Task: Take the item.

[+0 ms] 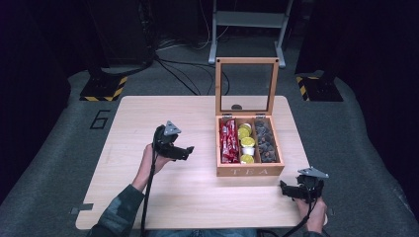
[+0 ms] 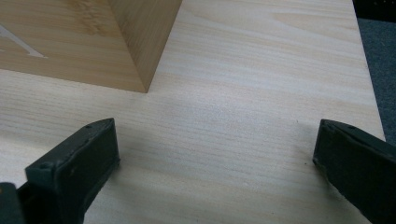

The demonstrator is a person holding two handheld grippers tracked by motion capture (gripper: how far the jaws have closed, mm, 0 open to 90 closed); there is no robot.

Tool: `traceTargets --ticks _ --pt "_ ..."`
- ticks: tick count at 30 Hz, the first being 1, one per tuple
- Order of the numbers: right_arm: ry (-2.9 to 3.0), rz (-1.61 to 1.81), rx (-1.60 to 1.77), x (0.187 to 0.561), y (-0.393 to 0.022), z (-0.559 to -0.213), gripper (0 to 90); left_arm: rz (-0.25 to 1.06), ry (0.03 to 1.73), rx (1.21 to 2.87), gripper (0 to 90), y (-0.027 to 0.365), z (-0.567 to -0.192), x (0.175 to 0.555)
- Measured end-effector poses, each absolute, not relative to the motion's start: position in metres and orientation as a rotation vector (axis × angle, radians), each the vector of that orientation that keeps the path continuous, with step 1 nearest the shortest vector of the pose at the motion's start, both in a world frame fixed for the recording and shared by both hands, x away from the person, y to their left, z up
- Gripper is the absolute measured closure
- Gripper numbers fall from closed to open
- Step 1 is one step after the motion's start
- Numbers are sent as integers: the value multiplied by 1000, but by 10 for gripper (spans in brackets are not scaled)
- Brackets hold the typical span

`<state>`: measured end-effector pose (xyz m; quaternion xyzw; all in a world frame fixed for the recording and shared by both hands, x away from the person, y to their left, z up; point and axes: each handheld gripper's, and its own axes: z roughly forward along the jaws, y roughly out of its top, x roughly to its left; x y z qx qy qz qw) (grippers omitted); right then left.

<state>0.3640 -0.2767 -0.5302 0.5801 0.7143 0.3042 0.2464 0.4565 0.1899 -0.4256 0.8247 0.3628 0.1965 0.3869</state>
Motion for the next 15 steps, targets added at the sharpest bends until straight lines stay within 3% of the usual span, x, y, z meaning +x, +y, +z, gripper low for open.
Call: traceTargets --ticks 15 --pt "1948 830 1582 364 -277 -530 0 466 839 2127 73 152 -419 467"
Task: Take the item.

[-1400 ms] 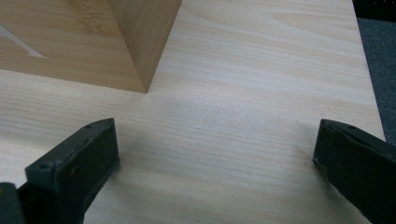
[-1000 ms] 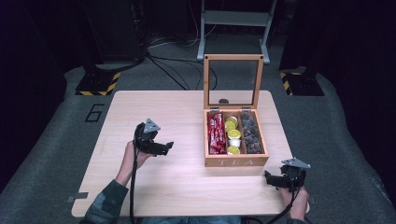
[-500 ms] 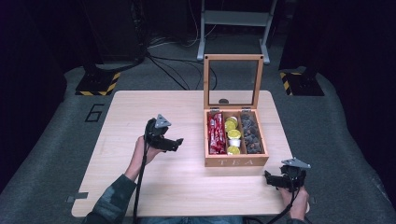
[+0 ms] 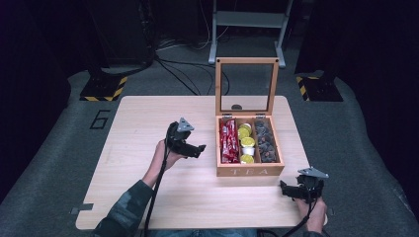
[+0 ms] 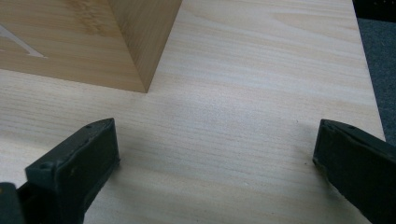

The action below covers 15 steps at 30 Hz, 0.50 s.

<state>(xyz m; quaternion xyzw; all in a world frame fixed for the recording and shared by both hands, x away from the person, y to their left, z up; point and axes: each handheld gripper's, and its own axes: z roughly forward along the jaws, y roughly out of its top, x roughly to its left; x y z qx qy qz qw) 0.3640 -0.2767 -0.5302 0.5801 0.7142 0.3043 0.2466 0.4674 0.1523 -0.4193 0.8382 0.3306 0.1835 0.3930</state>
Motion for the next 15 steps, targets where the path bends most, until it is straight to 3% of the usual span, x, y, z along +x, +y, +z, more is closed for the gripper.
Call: traceTargets --ticks 15 --pt "1948 830 1583 364 -277 -530 0 426 746 2201 71 102 -420 478"
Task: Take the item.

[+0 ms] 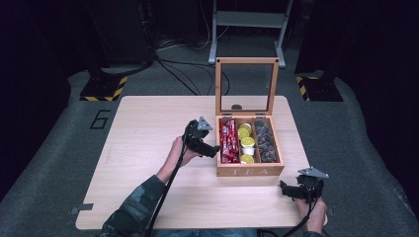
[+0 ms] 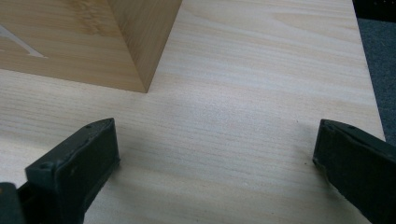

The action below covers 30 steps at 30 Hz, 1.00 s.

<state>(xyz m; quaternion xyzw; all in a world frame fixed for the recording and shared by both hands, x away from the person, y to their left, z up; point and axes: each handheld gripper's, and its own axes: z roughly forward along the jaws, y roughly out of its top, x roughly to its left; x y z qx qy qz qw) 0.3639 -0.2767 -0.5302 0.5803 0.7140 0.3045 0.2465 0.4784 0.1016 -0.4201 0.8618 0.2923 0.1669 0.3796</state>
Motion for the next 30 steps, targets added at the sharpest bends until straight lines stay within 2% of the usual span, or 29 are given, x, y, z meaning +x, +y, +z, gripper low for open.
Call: traceTargets --ticks 10,18,24,30 --pt "1948 830 1583 364 -277 -530 0 414 690 2234 97 72 -422 483" --pt "1951 830 1580 364 -277 -530 0 398 678 2260 152 54 -429 491" --pt "1948 831 1583 364 -277 -530 0 382 667 2286 214 46 -435 494" --pt "1952 829 1579 364 -277 -530 0 359 690 2325 323 38 -443 492"
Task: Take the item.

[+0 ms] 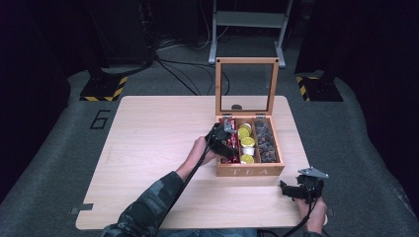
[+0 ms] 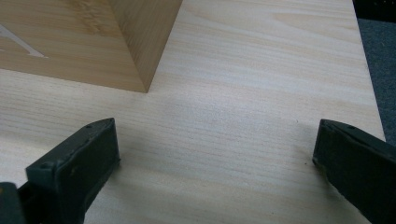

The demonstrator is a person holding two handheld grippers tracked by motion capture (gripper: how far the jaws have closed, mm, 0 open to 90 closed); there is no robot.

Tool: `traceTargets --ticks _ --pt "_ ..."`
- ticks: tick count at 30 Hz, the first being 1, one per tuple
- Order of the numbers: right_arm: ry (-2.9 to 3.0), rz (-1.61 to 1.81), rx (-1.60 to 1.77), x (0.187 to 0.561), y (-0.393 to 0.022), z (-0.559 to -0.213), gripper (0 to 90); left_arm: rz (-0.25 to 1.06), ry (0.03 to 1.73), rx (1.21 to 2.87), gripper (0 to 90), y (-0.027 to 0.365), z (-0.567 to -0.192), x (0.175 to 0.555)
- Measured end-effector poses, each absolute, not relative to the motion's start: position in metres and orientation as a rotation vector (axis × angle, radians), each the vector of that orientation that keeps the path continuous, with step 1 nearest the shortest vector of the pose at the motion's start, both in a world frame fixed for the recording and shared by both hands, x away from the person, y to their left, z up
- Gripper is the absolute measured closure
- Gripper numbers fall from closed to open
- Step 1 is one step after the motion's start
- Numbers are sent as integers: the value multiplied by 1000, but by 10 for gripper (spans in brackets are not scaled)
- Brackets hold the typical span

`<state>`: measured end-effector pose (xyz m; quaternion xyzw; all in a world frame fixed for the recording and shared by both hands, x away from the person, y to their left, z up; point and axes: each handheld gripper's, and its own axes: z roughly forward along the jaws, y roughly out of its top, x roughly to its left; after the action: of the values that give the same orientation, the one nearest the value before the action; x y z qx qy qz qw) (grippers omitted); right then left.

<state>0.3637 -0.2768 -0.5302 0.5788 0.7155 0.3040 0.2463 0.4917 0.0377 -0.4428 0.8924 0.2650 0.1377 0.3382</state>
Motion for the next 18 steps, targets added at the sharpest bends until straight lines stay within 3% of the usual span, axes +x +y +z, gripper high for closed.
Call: traceTargets --ticks 18 --pt "1953 831 1577 364 -277 -530 2 313 776 2298 592 46 -444 494"
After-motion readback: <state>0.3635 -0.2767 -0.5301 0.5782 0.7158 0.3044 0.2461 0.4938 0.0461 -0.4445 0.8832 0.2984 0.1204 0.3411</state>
